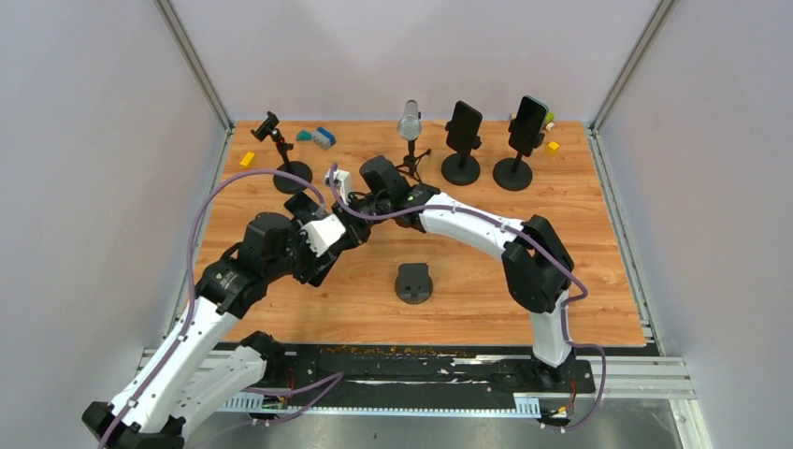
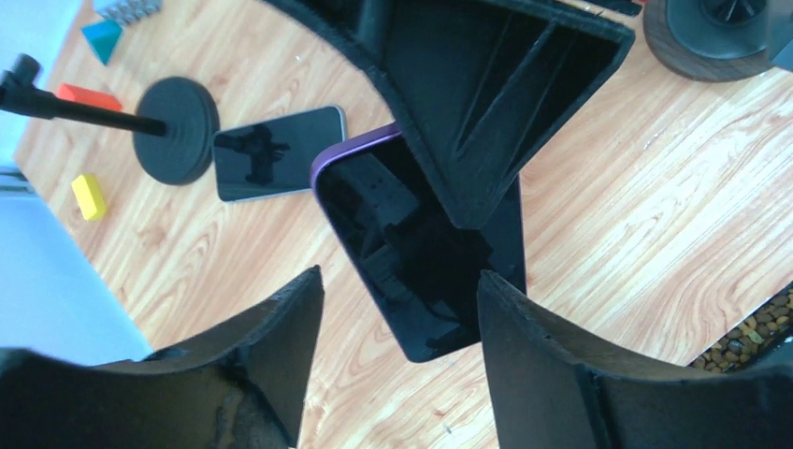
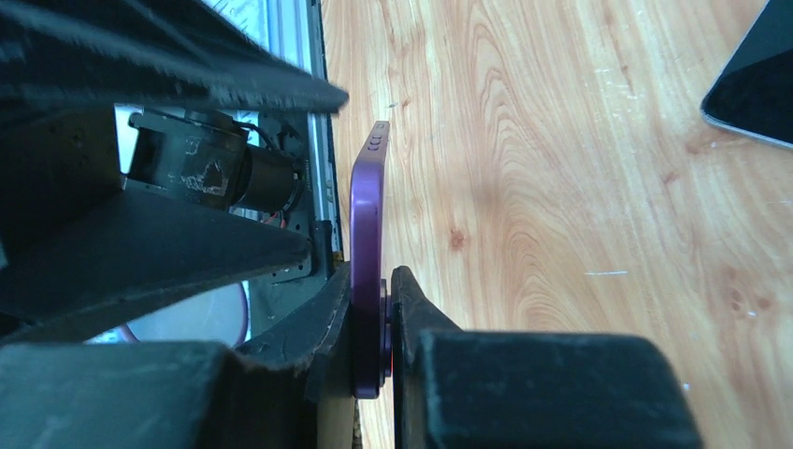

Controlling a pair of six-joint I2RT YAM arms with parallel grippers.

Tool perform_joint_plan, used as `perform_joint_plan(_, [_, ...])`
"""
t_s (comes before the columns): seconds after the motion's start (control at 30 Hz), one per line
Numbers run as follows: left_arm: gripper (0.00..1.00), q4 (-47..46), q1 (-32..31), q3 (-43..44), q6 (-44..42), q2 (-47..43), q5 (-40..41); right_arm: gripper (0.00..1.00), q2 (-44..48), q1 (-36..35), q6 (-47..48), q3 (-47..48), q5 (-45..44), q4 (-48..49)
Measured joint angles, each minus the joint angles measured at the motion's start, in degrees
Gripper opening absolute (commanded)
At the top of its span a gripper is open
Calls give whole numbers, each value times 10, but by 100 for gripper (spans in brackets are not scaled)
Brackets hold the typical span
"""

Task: Place the phone on the phone stand
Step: Pick up the phone at the center of the board, then place the phone on the phone stand.

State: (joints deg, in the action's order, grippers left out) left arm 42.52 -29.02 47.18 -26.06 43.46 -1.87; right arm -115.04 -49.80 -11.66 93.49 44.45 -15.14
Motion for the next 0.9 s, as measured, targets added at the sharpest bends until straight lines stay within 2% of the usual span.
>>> perform_joint_plan(0.17, [79,16,0,28,1,-35,-9,0,50,0,63,-13,-21,-31])
perform_joint_plan(0.5, [83,45,0,71,19,-54,-55,0,164,0,238,-43,-79,-124])
perform_joint_plan(0.9, [86,42,0,103,53,-17,-118,0,264,34,447,-38,-97,-360])
